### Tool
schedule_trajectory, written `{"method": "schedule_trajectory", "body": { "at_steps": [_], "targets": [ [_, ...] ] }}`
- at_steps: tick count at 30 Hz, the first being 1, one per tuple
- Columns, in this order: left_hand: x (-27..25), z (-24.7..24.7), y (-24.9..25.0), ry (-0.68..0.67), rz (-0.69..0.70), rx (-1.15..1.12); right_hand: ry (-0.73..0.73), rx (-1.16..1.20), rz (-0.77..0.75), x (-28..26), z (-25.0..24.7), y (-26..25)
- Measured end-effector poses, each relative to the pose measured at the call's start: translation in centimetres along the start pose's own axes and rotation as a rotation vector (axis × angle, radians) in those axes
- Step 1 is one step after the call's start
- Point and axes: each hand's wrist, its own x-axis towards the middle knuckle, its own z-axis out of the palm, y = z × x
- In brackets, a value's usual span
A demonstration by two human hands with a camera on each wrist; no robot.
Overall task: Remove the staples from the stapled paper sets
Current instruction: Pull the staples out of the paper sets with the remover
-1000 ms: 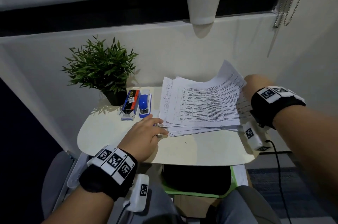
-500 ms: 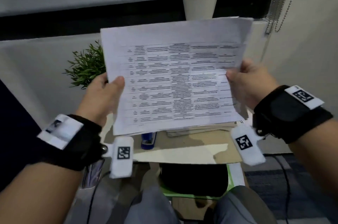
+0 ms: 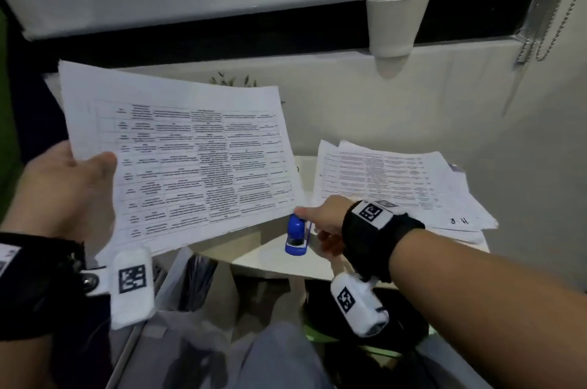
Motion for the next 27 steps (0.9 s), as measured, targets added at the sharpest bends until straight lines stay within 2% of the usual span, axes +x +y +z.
{"method": "schedule_trajectory", "body": {
  "at_steps": [3,6,8,11,14,16,18,20,24,27],
  "targets": [
    [-0.2,-0.6,-0.4,-0.069,-0.046,-0.195,0.034,-0.005,-0.024,0.2,1.9,-0.7],
    [0.1,-1.9,-1.2,-0.064,-0.029,-0.143,0.061,-0.179,-0.085,0.4,2.5,-1.0],
    [0.6,-2.8,-2.0,-0.005,-0.048,-0.112,0.065,-0.198,-0.078,0.0,2.5,-1.0],
    [2.9,-4.7,-5.2,0.078,-0.095,-0.160,0.043,-0.066,-0.045,-0.5,2.5,-0.2],
    [6.2,-7.2,-10.7,0.087,-0.118,-0.183,-0.009,0.269,-0.038,-1.0,2.3,0.4],
    [4.6,-6.3,-9.0,0.092,-0.116,-0.181,-0.043,0.372,-0.075,-1.7,1.5,0.0],
    [1.9,-4.7,-5.8,0.082,-0.147,-0.173,-0.011,0.418,-0.147,-2.2,0.4,-0.9],
    [0.6,-3.7,-4.8,0.035,-0.168,-0.161,0.030,0.498,-0.209,-2.6,-1.0,-2.0],
    [-1.9,-1.5,-3.5,-0.024,-0.121,-0.176,0.124,0.689,-0.368,-3.4,-3.8,-4.4],
    [-3.8,0.4,-3.5,-0.079,-0.085,-0.184,0.194,0.690,-0.546,-3.7,-5.7,-5.9]
  ]
}}
